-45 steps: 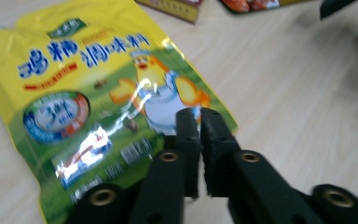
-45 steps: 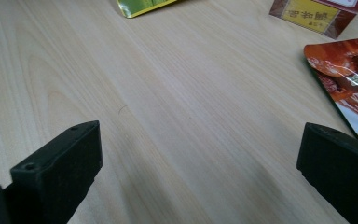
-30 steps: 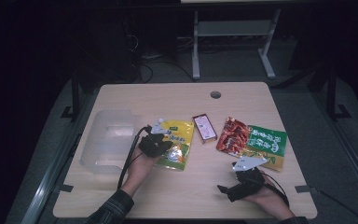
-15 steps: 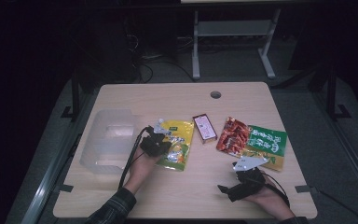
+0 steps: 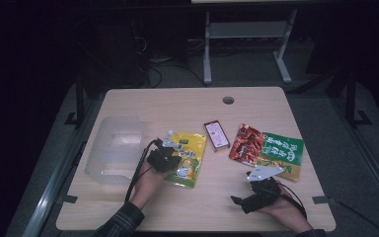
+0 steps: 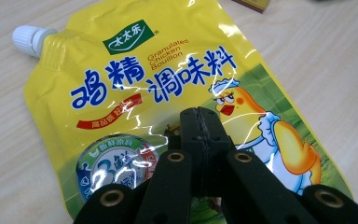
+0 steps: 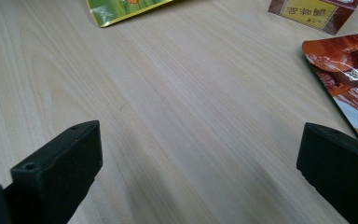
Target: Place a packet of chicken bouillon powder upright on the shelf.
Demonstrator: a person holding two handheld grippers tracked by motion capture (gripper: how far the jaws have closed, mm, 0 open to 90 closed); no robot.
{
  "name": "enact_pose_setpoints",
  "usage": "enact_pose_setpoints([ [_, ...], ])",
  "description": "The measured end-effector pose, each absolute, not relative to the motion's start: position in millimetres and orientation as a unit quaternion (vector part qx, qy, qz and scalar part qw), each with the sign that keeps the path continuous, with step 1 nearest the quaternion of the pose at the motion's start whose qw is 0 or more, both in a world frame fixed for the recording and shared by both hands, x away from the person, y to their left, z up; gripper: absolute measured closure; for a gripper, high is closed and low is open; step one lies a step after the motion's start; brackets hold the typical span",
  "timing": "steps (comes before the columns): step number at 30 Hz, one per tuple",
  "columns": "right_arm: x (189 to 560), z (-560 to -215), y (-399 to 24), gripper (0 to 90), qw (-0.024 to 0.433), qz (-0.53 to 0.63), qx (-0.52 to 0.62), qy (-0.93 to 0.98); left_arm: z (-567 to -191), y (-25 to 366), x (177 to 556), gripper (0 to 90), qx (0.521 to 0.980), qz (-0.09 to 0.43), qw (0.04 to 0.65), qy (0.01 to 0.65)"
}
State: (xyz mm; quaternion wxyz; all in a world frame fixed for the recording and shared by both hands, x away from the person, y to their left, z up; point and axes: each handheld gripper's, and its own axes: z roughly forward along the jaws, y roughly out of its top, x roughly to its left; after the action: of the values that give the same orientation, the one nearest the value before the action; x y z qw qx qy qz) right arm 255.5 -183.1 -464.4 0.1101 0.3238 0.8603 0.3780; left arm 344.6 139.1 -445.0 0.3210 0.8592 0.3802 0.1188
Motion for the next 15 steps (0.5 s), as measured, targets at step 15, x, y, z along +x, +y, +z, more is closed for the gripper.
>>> enact_pose_setpoints([
  [15,255.0,-464.9,-182.1,0.0,0.110,0.377,0.323,0.861,-443.3,142.5,312.6,89.9,0.874,0.097,0.318,0.356],
])
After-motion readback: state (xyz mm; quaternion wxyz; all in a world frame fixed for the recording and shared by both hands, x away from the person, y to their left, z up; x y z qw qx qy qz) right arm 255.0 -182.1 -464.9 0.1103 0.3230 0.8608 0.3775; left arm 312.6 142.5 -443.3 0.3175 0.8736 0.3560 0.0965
